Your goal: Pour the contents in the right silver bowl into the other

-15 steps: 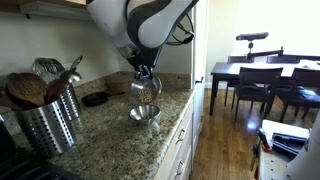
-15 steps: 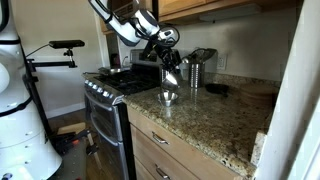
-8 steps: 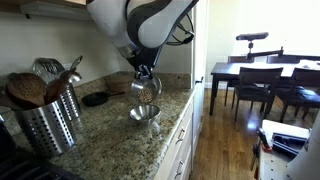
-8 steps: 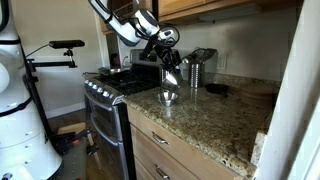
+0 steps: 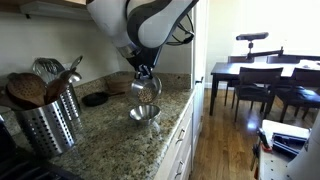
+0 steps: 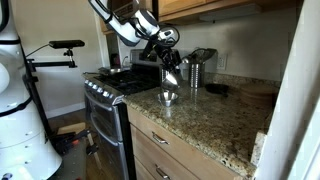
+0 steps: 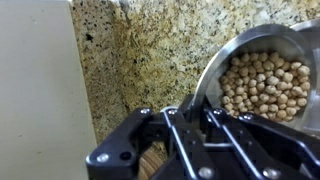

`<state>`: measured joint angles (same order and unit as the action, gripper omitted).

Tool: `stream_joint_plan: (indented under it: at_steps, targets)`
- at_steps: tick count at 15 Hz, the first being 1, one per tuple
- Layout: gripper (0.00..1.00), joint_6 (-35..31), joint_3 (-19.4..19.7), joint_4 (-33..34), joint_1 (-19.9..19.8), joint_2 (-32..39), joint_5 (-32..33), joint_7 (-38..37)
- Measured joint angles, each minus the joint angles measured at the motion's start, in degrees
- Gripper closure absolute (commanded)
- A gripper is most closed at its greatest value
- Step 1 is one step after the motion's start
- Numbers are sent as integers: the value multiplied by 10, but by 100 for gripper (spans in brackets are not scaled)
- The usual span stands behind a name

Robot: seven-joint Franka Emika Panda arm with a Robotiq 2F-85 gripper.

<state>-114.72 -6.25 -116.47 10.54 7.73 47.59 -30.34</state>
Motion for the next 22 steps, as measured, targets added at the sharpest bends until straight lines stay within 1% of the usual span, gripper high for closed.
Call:
stream_joint_plan:
  at_steps: [17,19,22]
  targets:
    - [94,0,-2,4,0,15,2,0]
    - [94,4,-5,7,0,19,9,0]
    - [94,29,-11,13,7,20,33,0]
